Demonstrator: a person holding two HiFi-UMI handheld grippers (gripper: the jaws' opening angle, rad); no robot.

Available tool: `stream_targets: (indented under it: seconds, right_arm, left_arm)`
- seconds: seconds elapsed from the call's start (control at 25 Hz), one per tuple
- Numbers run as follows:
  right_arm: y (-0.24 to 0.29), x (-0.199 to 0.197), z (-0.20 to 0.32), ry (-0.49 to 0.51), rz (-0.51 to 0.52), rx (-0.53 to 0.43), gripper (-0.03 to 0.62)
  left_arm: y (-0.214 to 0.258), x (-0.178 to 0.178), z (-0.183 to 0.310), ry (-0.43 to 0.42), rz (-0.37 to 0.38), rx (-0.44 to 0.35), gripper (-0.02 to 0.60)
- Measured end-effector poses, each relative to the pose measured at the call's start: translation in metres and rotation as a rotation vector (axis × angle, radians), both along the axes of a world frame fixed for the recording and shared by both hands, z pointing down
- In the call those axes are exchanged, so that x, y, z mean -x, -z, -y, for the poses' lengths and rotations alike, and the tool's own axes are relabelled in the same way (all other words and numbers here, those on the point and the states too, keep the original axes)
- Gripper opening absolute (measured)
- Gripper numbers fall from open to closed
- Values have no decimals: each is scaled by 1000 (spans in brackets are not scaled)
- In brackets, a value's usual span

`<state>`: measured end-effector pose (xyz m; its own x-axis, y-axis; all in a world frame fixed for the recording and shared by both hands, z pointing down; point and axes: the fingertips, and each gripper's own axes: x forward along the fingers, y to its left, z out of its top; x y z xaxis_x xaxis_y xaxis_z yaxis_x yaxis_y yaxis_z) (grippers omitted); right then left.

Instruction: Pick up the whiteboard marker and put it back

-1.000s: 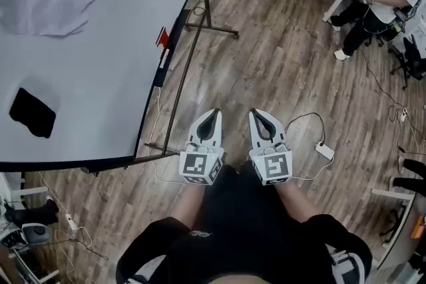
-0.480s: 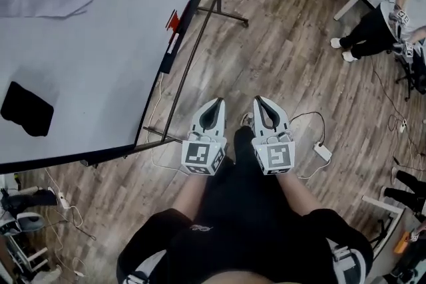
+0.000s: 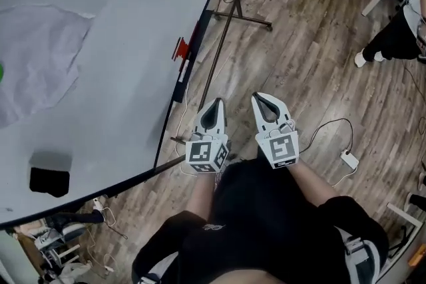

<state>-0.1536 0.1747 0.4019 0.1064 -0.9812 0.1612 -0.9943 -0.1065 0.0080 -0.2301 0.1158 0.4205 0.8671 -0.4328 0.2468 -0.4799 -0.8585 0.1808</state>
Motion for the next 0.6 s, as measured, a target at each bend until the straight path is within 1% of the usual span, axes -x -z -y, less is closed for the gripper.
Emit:
stream_targets:
  seconds: [0.08, 0.16, 0.28, 0.44, 0.6]
  right_arm:
    - [-8, -23, 12, 21, 16, 16, 3]
    - [-13, -45, 21, 40, 30, 21, 3]
    - [-24, -74, 31, 64, 44, 25, 3]
    - [-40, -105, 52, 78, 86, 47, 3]
    - [-54, -114, 84, 114, 126, 62, 3]
  left_arm:
    - [-10, -25, 13, 11, 34, 27, 8]
    - [-21, -47, 21, 16, 92, 44, 8]
    - [-32, -66, 32, 31, 161, 48, 8]
    - [-39, -76, 53, 83, 238, 50, 8]
    - [-51, -75, 83, 123, 324, 47, 8]
